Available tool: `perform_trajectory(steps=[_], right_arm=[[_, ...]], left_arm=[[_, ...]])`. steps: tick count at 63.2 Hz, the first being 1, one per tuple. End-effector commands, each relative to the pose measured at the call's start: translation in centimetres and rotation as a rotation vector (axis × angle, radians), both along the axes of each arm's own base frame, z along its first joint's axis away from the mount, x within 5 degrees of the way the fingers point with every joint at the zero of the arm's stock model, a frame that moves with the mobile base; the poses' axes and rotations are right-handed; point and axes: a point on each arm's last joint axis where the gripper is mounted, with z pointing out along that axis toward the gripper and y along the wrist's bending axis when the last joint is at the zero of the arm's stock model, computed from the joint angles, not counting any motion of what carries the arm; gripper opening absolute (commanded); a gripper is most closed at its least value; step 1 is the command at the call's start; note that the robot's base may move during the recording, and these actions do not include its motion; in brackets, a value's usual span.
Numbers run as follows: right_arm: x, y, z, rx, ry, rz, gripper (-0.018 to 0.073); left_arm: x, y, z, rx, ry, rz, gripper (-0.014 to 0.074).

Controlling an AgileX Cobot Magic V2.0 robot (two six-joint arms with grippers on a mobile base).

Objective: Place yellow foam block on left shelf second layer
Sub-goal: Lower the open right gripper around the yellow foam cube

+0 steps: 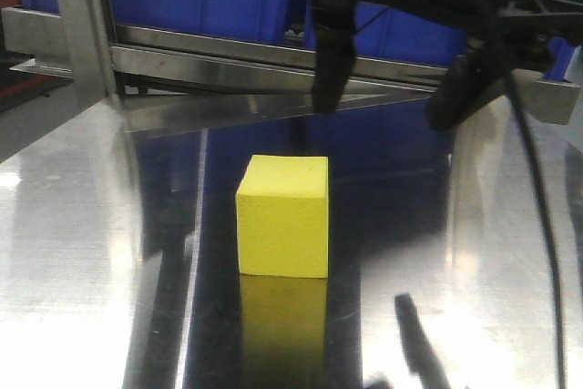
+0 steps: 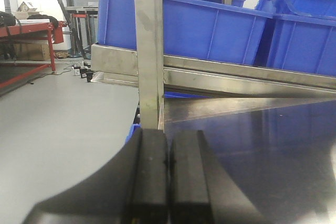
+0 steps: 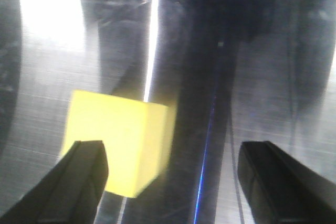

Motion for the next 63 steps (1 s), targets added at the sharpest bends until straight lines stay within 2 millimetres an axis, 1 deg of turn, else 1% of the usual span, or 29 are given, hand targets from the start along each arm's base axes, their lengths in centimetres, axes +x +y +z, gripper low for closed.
perform_trajectory(steps=[1, 12, 20, 29, 38, 49, 63], right_arm=[[0.4, 1.5, 2.4, 0.053, -0.065, 0.008, 0.0601], [1.1, 4.1, 2.0, 0.036, -0.044, 0.035, 0.0601], [1.7, 5.4, 1.2, 0.020, -0.016, 0.012, 0.0601], [2.1, 6.0, 0.8, -0.020, -0.028, -0.004, 0.0601], [1.8, 6.5, 0.4, -0.020, -0.015, -0.009, 0.0601], [2.0, 6.5, -0.4, -0.075, 0.000, -0.024, 0.0601], [2.2, 6.8, -1.2, -0.084, 0.007, -0.020, 0.0601]], left_arm=[[-0.1, 0.0, -0.1, -0.014, -0.070, -0.001, 0.0124], [-0.1, 0.0, -0.1, -0.014, -0.070, -0.001, 0.0124], [-0.1, 0.0, -0.1, -0.014, -0.070, -0.001, 0.0124], [-0.1, 0.0, -0.1, -0.014, -0.070, -0.001, 0.0124], [-0.1, 0.0, -0.1, -0.014, -0.070, -0.001, 0.0124], [-0.1, 0.0, -0.1, -0.008, -0.070, -0.001, 0.0124], [-0.1, 0.0, -0.1, -0.014, -0.070, -0.001, 0.0124]])
